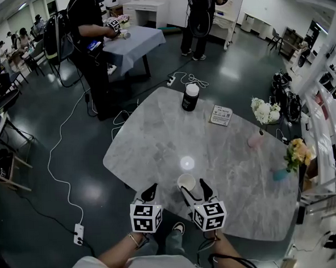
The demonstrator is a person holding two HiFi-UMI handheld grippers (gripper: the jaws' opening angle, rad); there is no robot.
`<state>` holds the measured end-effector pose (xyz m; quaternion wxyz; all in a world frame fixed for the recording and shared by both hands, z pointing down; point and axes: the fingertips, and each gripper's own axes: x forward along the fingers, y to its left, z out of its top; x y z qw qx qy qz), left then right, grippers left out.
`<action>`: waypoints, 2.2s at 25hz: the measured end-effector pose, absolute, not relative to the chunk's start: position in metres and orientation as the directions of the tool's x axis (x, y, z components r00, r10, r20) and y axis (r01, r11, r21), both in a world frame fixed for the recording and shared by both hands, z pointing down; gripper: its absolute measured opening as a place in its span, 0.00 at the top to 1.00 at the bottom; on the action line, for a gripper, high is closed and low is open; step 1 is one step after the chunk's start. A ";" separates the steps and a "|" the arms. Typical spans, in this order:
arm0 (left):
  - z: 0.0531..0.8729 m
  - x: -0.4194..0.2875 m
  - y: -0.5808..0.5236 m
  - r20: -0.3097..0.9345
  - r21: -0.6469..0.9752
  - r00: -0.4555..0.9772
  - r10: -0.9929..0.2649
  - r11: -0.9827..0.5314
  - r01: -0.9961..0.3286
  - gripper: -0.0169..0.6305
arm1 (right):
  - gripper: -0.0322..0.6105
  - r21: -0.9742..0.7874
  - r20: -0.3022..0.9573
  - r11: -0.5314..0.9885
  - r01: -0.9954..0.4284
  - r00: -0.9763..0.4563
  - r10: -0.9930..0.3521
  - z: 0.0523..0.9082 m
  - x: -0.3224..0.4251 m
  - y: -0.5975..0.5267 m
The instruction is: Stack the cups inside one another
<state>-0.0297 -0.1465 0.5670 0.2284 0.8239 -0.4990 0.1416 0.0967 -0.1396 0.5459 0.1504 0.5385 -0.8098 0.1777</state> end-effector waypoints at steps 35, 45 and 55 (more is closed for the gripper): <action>0.515 -0.017 -0.188 0.344 0.225 0.523 -0.780 -0.472 -0.853 0.97 | 0.88 -0.150 0.313 0.043 -0.988 -0.088 -0.946 0.485 0.173 -0.146; 0.517 -0.012 -0.185 0.362 0.207 0.539 -0.760 -0.498 -0.842 0.97 | 0.93 -0.115 0.314 -0.048 -0.992 0.009 -0.949 0.479 0.193 -0.138; 0.507 -0.021 -0.154 0.345 0.188 0.642 -0.685 -0.619 -0.762 0.97 | 0.93 -0.100 0.314 -0.187 -0.977 0.148 -0.938 0.484 0.183 -0.100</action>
